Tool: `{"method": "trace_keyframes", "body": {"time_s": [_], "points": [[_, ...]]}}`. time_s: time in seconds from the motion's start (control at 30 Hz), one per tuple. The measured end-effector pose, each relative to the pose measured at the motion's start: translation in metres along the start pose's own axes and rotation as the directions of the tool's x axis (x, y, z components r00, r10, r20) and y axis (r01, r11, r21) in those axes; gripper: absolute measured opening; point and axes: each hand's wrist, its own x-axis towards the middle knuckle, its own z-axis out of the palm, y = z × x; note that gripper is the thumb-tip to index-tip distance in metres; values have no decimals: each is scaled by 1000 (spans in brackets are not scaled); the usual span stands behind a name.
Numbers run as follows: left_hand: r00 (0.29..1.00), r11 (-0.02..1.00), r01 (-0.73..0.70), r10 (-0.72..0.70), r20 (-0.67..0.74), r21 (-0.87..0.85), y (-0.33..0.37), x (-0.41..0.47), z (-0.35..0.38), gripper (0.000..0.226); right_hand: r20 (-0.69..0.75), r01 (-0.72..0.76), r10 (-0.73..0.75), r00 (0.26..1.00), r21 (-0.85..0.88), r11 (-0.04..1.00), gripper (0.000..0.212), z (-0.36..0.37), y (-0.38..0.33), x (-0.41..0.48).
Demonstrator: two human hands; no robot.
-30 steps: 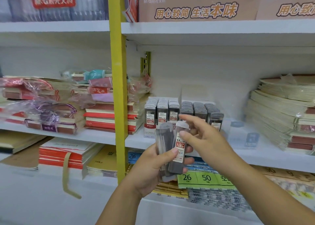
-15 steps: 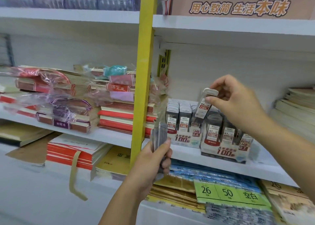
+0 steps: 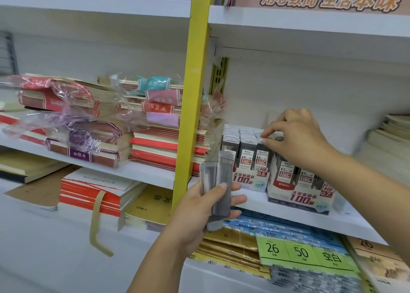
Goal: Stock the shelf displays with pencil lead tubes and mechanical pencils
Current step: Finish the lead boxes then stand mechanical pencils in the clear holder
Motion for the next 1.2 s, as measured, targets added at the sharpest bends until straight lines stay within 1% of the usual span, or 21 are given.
{"method": "trace_keyframes", "body": {"time_s": [0.07, 0.1, 0.17, 0.2, 0.23, 0.3, 0.33, 0.37, 0.43, 0.47, 0.53, 0.63, 0.7, 0.77, 0.8, 0.9, 0.93, 1.0, 1.07, 1.13, 1.2], "points": [[1000, 1000, -8, 9, 21, -14, 1, -1, 3, 35, -8, 17, -18, 1000, -53, 998, 28, 1, 0, -4], [999, 1000, -10, 10, 37, -15, 1, -2, 4, 36, -67, 51, -54, 996, -47, 998, 31, 1, -1, -9], [998, 1000, -9, 10, 63, -13, 2, -3, 7, 37, -213, 139, -121, 969, 69, 988, 33, -2, -11, -27], [997, 1000, -9, 10, 75, -12, 2, -3, 9, 38, -213, 158, -114, 970, 200, 967, 35, -3, -17, -37], [996, 1000, -7, 7, 84, -8, 2, -3, 11, 39, -146, 138, -89, 985, 370, 919, 38, -4, -25, -47], [995, 1000, -2, 1, 96, 11, 2, -5, 16, 41, 59, -7, -41, 997, 650, 760, 39, -3, -37, -62], [995, 1000, -2, 0, 97, 19, 1, -5, 18, 40, 129, -75, -29, 991, 731, 679, 34, 0, -40, -68], [996, 999, -2, -1, 92, 34, 0, -6, 20, 36, 157, -110, -21, 987, 773, 625, 27, 4, -42, -73], [998, 994, -3, -3, 57, 105, -3, -6, 23, 25, 164, -135, -2, 987, 817, 561, 16, 8, -43, -80], [999, 990, 3, -9, 38, 144, -5, -7, 24, 25, 181, -155, 4, 983, 832, 533, 13, 10, -41, -82], [999, 985, 30, -34, 21, 172, -7, -8, 25, 29, 245, -204, -22, 969, 850, 485, 19, 11, -34, -87], [997, 989, 69, -74, 36, 131, -7, -11, 27, 42, 302, -267, -46, 952, 895, 357, 30, 11, -20, -91], [995, 987, 77, -84, 45, 144, -6, -12, 28, 52, 302, -285, 1, 953, 900, 331, 29, 12, -14, -92], [996, 980, 67, -77, 47, 185, -7, -13, 29, 52, 300, -299, 47, 953, 903, 309, 25, 14, -10, -93], [996, 978, 59, -70, 47, 201, -9, -12, 30, 52, 296, -298, 54, 954, 902, 312, 24, 14, -9, -93], [997, 968, 65, -75, 32, 243, -10, -10, 32, 49, 254, -252, 47, 966, 881, 400, 24, 9, -7, -92], [997, 963, 65, -75, 28, 261, -10, -9, 32, 46, 228, -229, 53, 972, 883, 409, 25, 6, -6, -91], [998, 942, 53, -59, 6, 331, -11, -7, 31, 35, 134, -158, 84, 987, 876, 456, 27, -3, -1, -88], [998, 928, 64, -63, -15, 368, -13, -4, 29, 36, 12, -77, 123, 992, 837, 542, 28, -19, 11, -84], [997, 947, 79, -79, -14, 312, -13, -1, 28, 36, -100, -6, 146, 984, 805, 593, 29, -40, 26, -81], [995, 977, 89, -96, 25, 192, -12, 3, 32, 31, -194, 60, 128, 973, 741, 669, 34, -59, 41, -82]]}}
